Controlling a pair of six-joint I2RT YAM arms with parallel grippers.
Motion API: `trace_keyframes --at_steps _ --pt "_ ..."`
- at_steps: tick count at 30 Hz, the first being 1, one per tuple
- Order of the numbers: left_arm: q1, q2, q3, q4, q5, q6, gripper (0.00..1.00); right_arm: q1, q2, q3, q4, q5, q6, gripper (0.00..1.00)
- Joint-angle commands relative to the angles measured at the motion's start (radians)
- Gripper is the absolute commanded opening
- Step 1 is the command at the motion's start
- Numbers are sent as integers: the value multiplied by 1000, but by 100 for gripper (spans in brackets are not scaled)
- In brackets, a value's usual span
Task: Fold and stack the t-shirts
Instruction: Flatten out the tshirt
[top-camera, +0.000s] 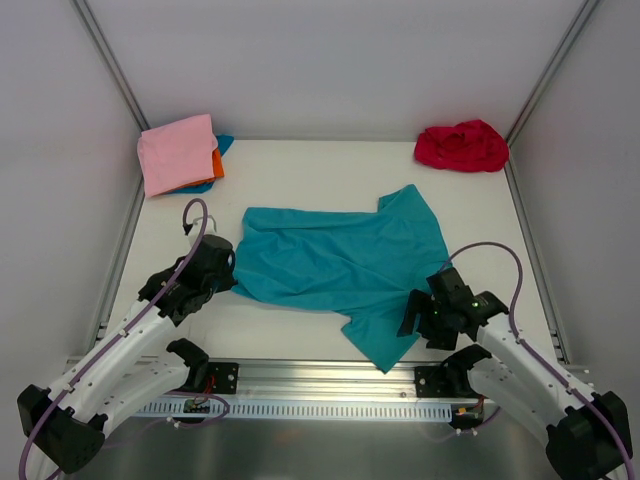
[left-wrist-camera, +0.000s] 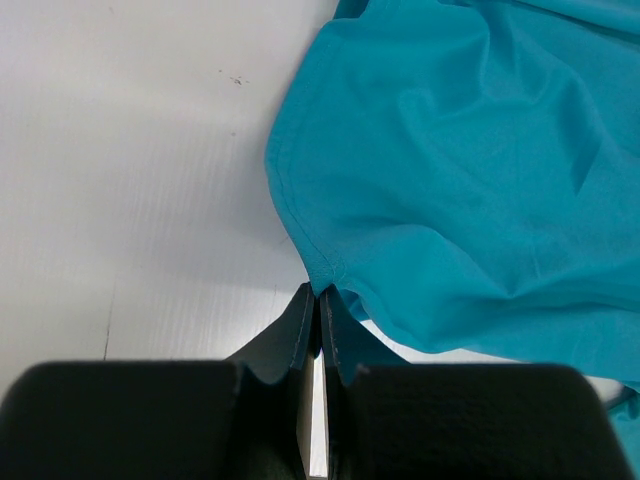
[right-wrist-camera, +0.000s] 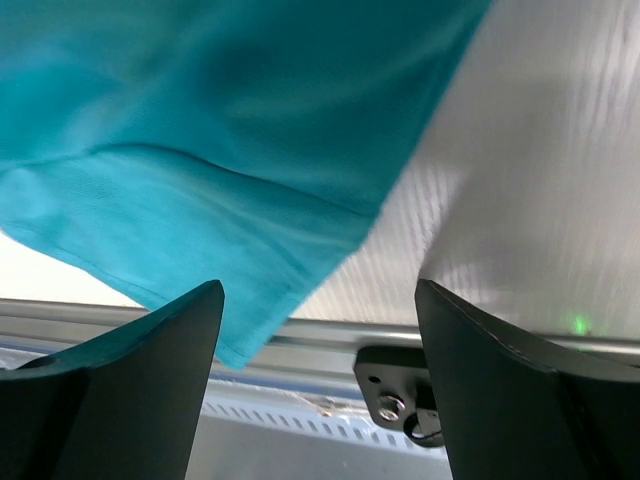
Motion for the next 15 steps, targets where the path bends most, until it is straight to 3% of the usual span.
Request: trace_keyframes --at_steps 1,15 --pt "-9 -8 18 19 15 23 0 4 -26 65 65 55 10 83" --pt "-9 -33 15 -4 -2 31 0 20 85 76 118 65 3 83"
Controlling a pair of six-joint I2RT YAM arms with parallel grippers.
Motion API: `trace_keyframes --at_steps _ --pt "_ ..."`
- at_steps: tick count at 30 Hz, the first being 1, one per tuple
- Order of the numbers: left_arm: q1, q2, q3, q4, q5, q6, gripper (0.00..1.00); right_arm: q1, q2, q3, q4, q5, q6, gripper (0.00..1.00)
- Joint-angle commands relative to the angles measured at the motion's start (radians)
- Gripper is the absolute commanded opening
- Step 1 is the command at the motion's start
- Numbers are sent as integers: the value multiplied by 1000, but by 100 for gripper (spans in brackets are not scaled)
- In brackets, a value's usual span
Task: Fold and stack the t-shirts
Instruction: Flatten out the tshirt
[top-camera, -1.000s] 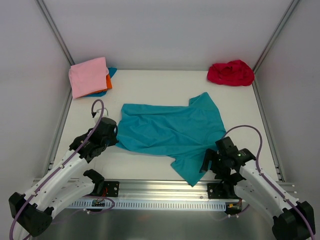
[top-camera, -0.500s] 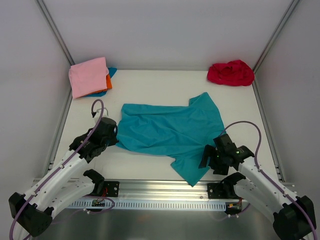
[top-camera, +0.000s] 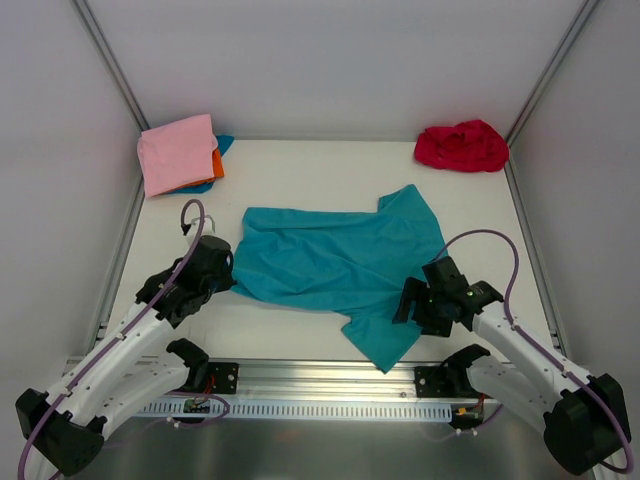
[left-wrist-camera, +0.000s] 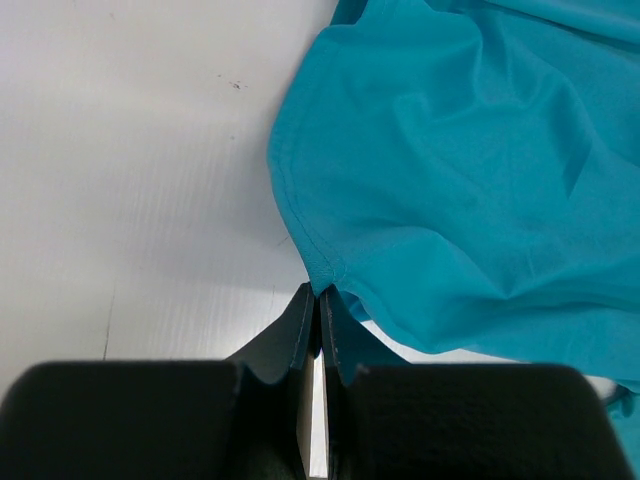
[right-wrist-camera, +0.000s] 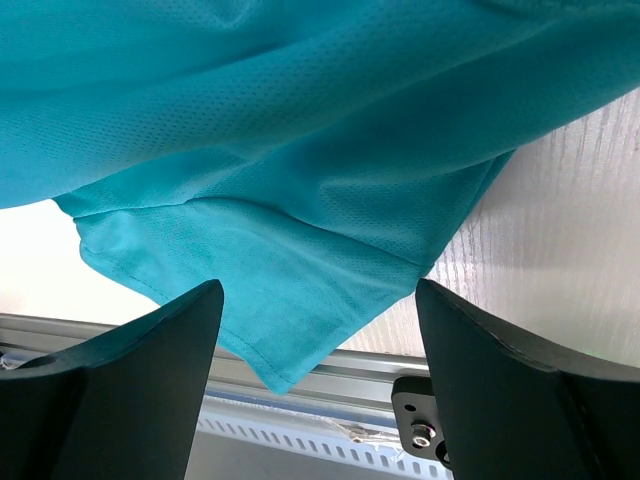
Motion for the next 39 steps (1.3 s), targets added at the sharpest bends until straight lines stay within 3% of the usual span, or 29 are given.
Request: trace_keyframes --at_steps 1,24,25,28,29,32,35,39 --pt "-9 -15 15 -2 -2 31 0 10 -5 -8 14 39 7 83" --pt "-10 -9 12 10 3 29 0 21 50 -44 22 150 16 81" --pt "-9 -9 13 7 4 29 0 22 57 -43 22 151 14 78" --pt "-9 -12 15 2 0 31 0 25 72 -34 26 160 11 50" --pt "-9 -14 13 2 0 31 0 25 77 -32 28 167 13 34" --pt "-9 -17 13 -1 -3 32 0 27 89 -28 34 177 16 10" --pt "-9 -20 18 -7 -5 34 0 28 95 -23 36 211 17 0" --pt "-9 -29 23 -22 -15 37 0 32 87 17 -19 275 19 0"
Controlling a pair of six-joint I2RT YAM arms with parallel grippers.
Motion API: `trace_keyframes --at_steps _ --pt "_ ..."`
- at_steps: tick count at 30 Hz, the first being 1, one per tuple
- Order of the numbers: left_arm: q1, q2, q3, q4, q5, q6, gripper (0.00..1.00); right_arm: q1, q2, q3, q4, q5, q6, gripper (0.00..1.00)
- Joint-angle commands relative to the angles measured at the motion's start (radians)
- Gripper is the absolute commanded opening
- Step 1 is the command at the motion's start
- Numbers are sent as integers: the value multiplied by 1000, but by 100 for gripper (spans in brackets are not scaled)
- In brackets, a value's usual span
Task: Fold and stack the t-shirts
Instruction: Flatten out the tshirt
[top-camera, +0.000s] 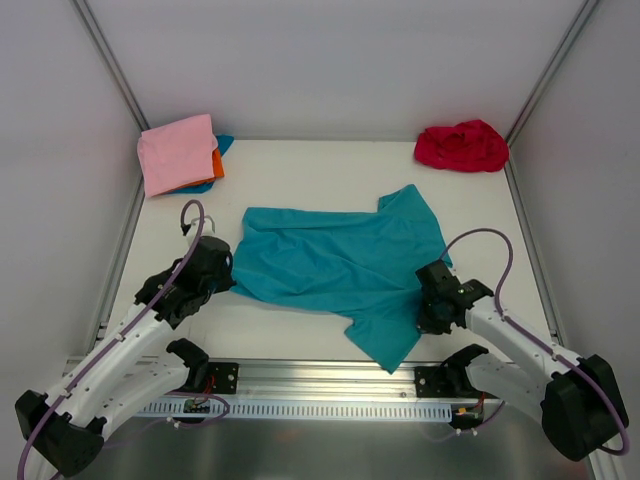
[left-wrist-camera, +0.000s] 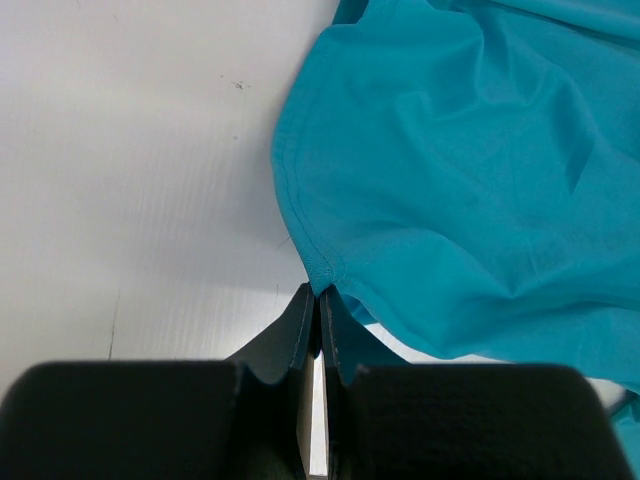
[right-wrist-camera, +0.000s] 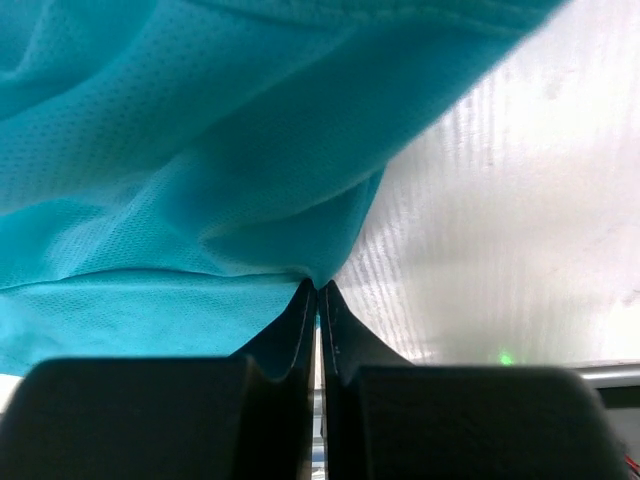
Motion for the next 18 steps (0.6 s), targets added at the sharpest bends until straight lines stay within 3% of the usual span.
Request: trace_keyframes --at_steps 1,7,18 --pt "-9 -23 24 -23 -16 28 0 6 2 83 -31 103 18 0" --pt "-9 -32 29 -41 -27 27 0 3 -10 234 -164 288 -24 0" --pt "-9 -58 55 -115 -55 25 0 -69 11 283 -218 336 -94 0"
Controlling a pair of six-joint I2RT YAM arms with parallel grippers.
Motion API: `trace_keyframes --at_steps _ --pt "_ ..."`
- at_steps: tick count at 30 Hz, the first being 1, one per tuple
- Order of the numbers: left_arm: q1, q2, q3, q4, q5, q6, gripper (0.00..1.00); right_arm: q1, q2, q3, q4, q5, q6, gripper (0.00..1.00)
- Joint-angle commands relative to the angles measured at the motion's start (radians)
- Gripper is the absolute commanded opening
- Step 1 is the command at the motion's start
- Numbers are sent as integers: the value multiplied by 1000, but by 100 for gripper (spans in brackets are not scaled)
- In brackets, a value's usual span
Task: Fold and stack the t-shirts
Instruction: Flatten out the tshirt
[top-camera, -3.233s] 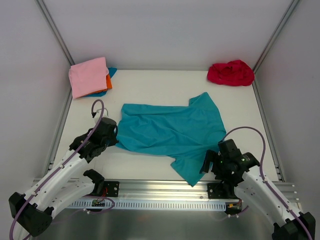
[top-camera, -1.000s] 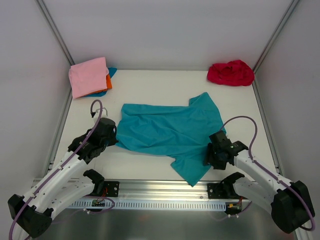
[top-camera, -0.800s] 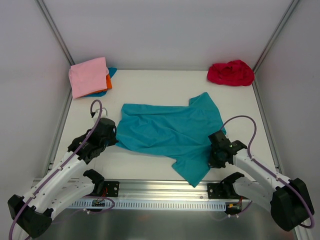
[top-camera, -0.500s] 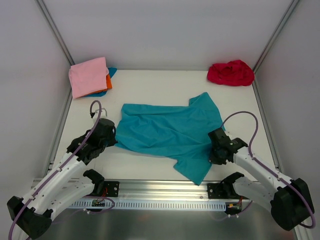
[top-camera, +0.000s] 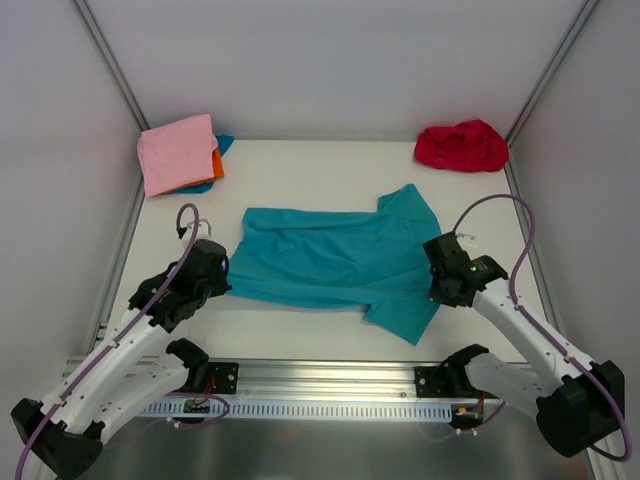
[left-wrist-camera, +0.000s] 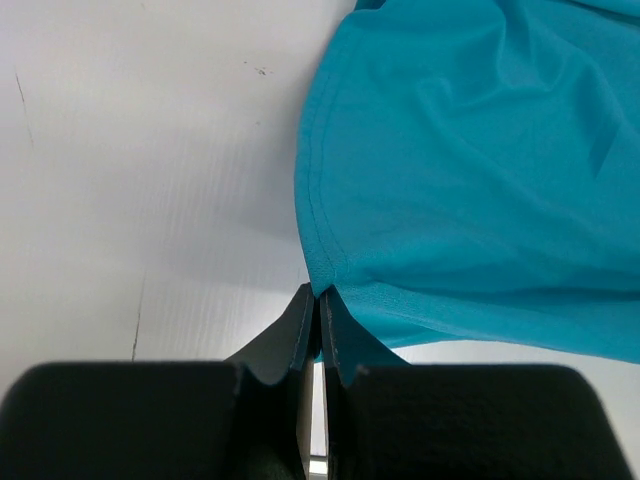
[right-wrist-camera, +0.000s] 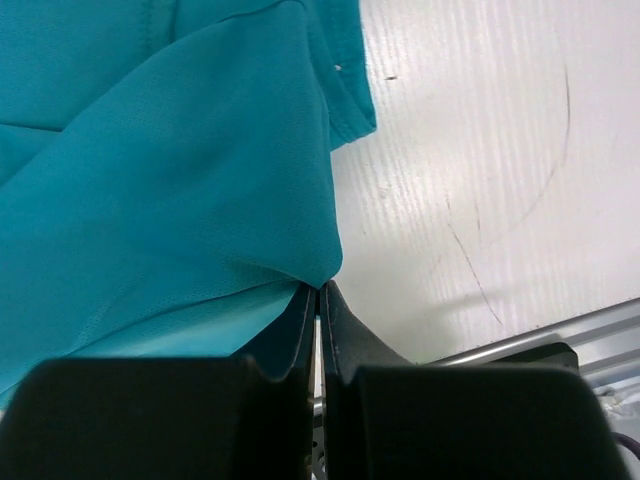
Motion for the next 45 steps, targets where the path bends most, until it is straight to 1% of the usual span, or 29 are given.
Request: trace_keyframes --at_steps 1,8,12,16,19,27,35,41,42,43,44,45 --pt "-9 -24 49 -46 -45 11 0 -30 -32 3 -50 48 -25 0" --pt "-9 -26 47 -60 -46 -1 0 -36 -52 26 -77 49 -29 0" --pt "-9 -18 47 -54 -42 -4 0 -36 -52 31 -92 9 -25 0" --pt "-9 -14 47 -51 -43 -1 0 -36 -90 31 -113 -40 -21 0" --pt "-9 -9 49 -47 -45 2 0 -36 -137 53 -141 -48 -17 0" --pt "-9 -11 55 -49 -28 0 0 -36 -231 173 -300 -52 -25 1" --pt "-9 -21 67 -58 -9 -1 0 -37 -297 185 -374 -80 -35 0" --pt "-9 -29 90 -75 14 -4 0 -37 -322 204 -414 -137 -52 0" --pt "-9 -31 90 -78 17 -4 1 -36 -326 207 -422 -152 -60 1" --pt "-9 -35 90 -78 27 -1 4 -36 -331 208 -435 -153 -64 1" --pt "-9 -43 90 -77 35 2 10 -37 -337 218 -445 -154 -67 8" --pt "-9 -46 90 -75 41 13 22 -36 -349 227 -466 -137 -67 31"
